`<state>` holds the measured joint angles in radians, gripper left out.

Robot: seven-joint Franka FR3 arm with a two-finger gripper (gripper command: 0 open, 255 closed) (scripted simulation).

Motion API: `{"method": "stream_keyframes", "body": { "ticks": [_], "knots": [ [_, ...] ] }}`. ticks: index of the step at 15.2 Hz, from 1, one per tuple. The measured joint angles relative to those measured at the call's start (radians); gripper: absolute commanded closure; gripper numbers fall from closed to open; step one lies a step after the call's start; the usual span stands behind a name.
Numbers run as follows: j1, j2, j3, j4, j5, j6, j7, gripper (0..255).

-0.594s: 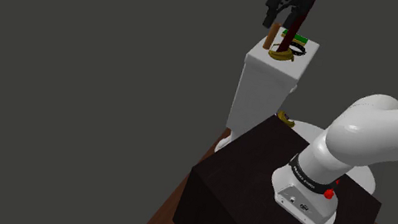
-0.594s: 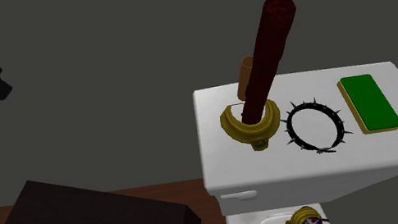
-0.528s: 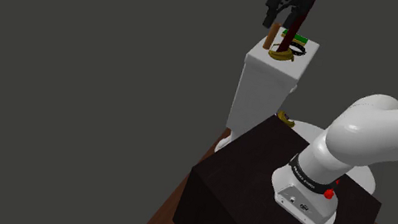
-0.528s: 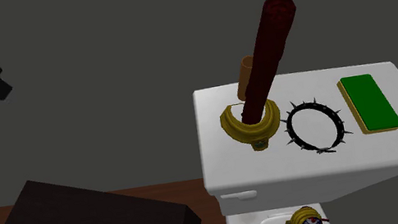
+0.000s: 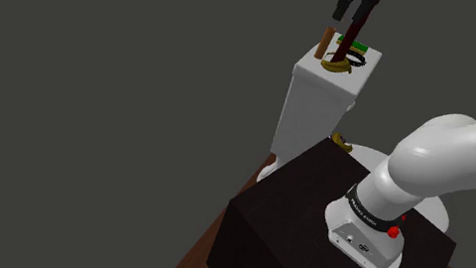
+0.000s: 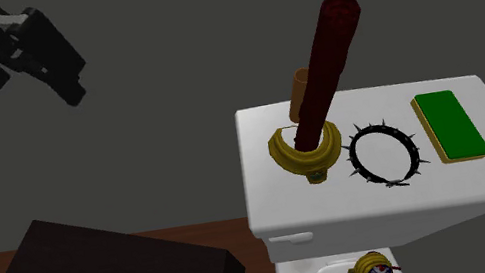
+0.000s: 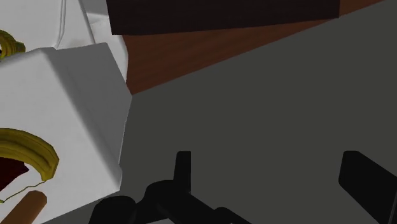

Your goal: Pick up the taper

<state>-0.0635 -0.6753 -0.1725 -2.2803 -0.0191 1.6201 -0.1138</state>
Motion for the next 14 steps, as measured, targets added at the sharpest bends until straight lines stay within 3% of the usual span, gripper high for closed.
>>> {"method": "stream_keyframes", "body": {
  "ticks": [6, 14],
  "knots": [
    [-0.015, 0.167, -0.118, 0.194, -0.054, -0.056, -0.157, 0],
    [-0.03, 0.425, -0.263, 0.485, -0.06, -0.126, -0.374, 0]
  ]
}}
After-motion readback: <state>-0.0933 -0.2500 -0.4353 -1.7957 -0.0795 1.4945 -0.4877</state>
